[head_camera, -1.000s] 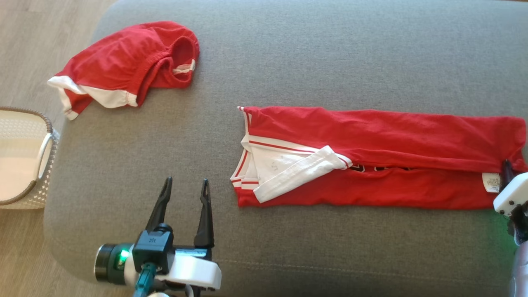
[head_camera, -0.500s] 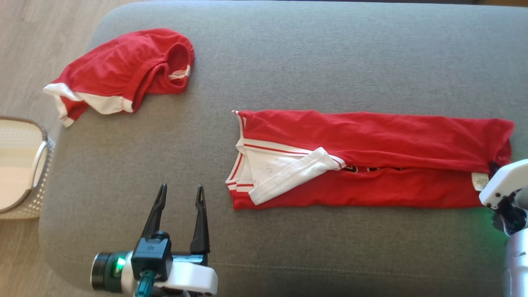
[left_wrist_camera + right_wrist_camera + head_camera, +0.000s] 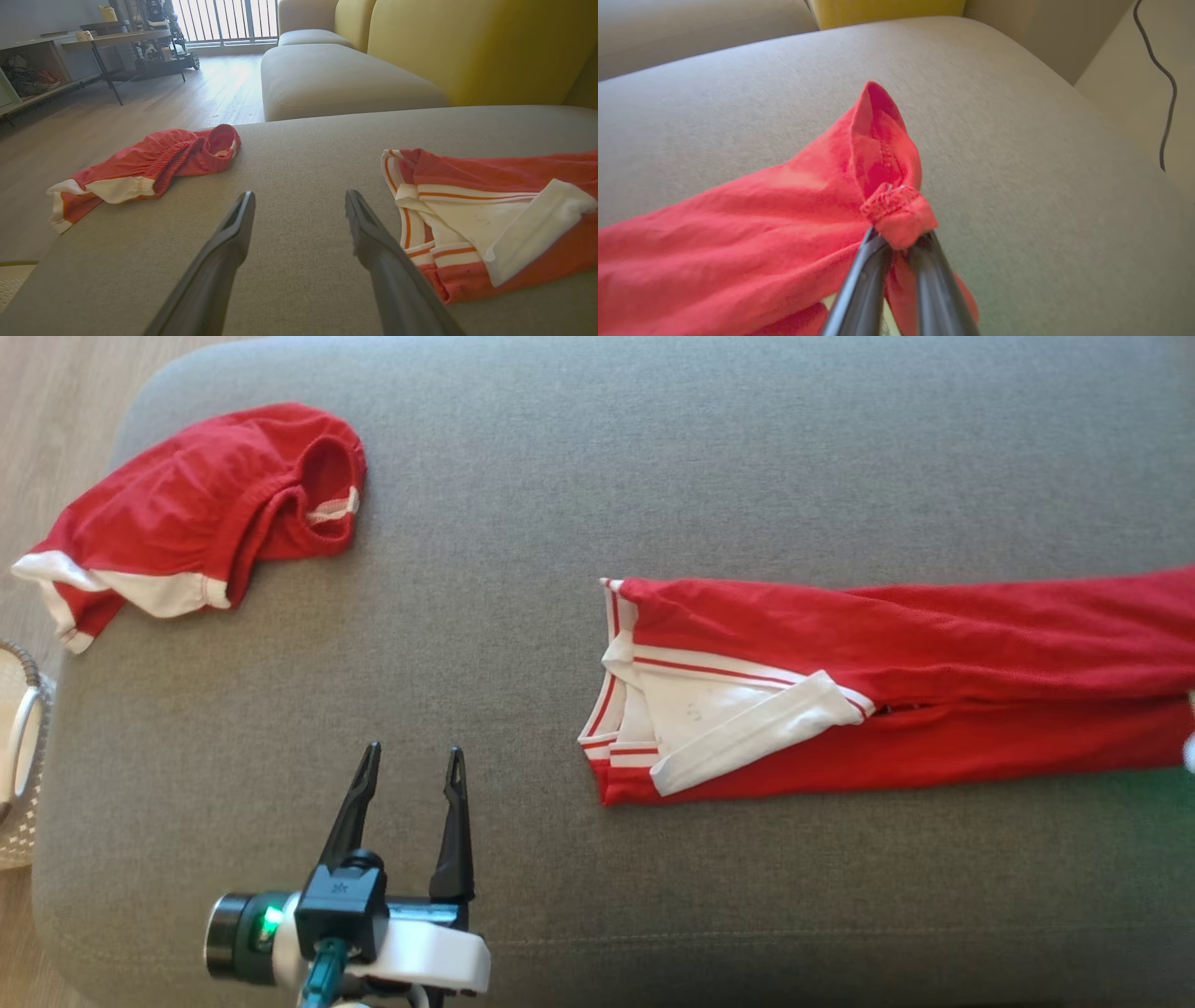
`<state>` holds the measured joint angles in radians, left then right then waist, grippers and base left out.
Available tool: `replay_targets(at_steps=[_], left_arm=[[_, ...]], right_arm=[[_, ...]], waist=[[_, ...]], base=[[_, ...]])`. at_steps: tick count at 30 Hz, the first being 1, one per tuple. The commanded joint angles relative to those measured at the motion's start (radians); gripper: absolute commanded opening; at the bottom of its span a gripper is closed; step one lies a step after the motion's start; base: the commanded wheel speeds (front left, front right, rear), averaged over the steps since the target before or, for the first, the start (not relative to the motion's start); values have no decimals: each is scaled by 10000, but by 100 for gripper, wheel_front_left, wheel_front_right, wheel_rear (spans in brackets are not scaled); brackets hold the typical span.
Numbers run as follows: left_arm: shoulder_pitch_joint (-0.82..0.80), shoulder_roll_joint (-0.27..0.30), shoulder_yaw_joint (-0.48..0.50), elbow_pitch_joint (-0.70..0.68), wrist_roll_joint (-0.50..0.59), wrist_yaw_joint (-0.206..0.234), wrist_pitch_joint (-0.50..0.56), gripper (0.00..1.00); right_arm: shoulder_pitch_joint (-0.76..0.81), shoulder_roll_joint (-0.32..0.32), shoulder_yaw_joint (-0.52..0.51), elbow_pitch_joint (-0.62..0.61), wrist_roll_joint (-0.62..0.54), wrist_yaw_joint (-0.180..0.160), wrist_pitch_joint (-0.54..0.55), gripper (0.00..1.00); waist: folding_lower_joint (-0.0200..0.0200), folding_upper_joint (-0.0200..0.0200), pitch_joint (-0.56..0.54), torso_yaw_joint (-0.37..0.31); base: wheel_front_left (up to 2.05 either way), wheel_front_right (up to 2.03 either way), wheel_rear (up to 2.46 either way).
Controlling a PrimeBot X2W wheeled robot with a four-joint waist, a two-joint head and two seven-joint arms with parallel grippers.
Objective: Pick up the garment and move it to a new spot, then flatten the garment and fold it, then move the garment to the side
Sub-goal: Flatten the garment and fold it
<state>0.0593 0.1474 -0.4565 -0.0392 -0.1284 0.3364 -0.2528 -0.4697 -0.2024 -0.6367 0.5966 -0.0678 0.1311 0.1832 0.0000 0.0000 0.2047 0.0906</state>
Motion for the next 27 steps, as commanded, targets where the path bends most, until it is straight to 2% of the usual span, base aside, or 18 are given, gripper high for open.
replay_targets(at_steps=[1, 3, 7, 12, 16, 21, 27], left_arm=[[-283, -65, 443, -249, 116, -65, -89, 100], [-273, -83, 504, -195, 150, -140, -89, 100], [-182, -117, 629, -100, 185, -255, -89, 100], [-84, -223, 696, -27, 238, -403, -89, 100], [-53, -322, 737, 60, 276, -505, -90, 100], [-53, -417, 815, 170, 311, -621, -90, 100], [30, -528, 865, 262, 342, -743, -90, 100]], right_arm=[[-441, 54, 418, -597, 41, -4, -71, 0], [-480, 414, 919, -1039, 267, -4, 40, 0], [-328, 1106, 2339, -2332, 1777, -4, 987, 0], [404, 1418, 3827, -4677, 3058, -4, 2155, 0], [1059, 1509, 4989, -5803, 3815, -4, 2701, 0], [1678, 1518, 6167, -5852, 5082, -4, 2320, 0], [1737, 1520, 7260, -4692, 6246, -4, 1152, 0]], waist=[[0, 0, -28, -46], [0, 0, -106, -59], [0, 0, -281, 3], [0, 0, -361, 223], [0, 0, -461, 527], [0, 0, -542, 911], [0, 0, -631, 1339]], base=[[0, 0, 0], [0, 0, 0], [0, 0, 0], [0, 0, 0], [0, 0, 0], [0, 0, 0], [0, 0, 0]])
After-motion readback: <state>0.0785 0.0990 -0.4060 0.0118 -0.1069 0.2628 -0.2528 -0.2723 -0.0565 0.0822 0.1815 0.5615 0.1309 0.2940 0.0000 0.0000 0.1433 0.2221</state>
